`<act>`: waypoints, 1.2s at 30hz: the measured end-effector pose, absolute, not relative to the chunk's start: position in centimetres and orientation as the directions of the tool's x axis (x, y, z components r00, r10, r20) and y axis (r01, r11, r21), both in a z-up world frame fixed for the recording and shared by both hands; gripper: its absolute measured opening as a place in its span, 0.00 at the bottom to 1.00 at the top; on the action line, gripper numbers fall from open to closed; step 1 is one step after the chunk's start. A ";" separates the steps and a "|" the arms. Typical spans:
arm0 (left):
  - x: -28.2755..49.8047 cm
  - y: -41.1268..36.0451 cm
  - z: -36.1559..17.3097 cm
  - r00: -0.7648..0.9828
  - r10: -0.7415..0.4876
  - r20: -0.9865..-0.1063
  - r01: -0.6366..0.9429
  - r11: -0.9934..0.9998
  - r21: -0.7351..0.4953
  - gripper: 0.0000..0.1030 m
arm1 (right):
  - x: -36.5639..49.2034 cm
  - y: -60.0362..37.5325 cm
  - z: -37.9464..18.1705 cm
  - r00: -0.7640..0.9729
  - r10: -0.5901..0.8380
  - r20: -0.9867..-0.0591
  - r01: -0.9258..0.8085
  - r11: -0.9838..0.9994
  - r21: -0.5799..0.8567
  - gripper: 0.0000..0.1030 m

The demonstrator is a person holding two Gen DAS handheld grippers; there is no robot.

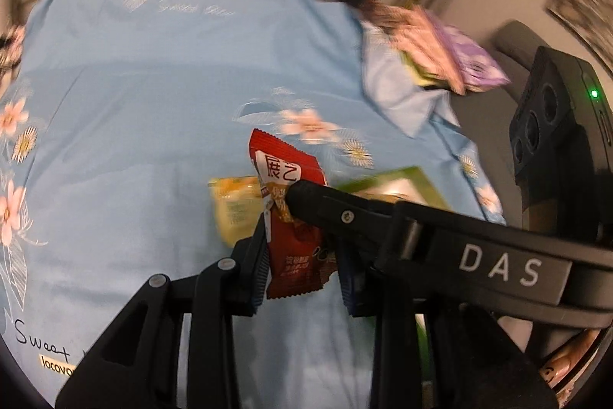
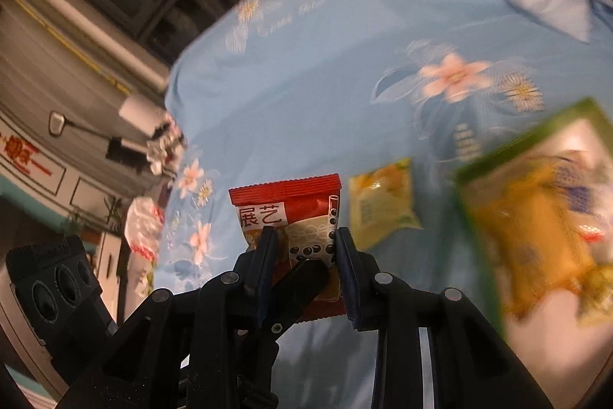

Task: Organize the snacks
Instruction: 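Carry the red packet over the box and release it inside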

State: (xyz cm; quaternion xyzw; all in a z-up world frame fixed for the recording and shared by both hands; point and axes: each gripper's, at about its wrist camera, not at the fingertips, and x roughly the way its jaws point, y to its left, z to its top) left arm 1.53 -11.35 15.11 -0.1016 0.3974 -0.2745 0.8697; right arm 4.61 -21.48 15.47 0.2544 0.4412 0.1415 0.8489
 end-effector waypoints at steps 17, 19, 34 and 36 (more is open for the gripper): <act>-4.6 -25.1 14.6 0.300 -0.698 -0.650 0.653 0.648 -0.393 0.29 | -6.2 -34.2 15.2 0.690 0.229 -0.686 0.291 0.781 0.553 0.33; -4.9 -26.5 13.7 0.268 -0.694 -0.669 0.657 0.639 -0.400 0.29 | -6.7 -35.2 14.2 0.678 0.222 -0.701 0.323 0.766 0.556 0.33; -4.3 -30.4 8.8 0.138 -0.628 -0.766 0.637 0.648 -0.416 0.29 | -6.6 -39.1 8.5 0.589 0.249 -0.769 0.440 0.699 0.564 0.34; -4.2 -30.5 8.6 0.130 -0.620 -0.773 0.633 0.652 -0.417 0.30 | -6.5 -39.1 8.2 0.579 0.247 -0.777 0.449 0.699 0.557 0.35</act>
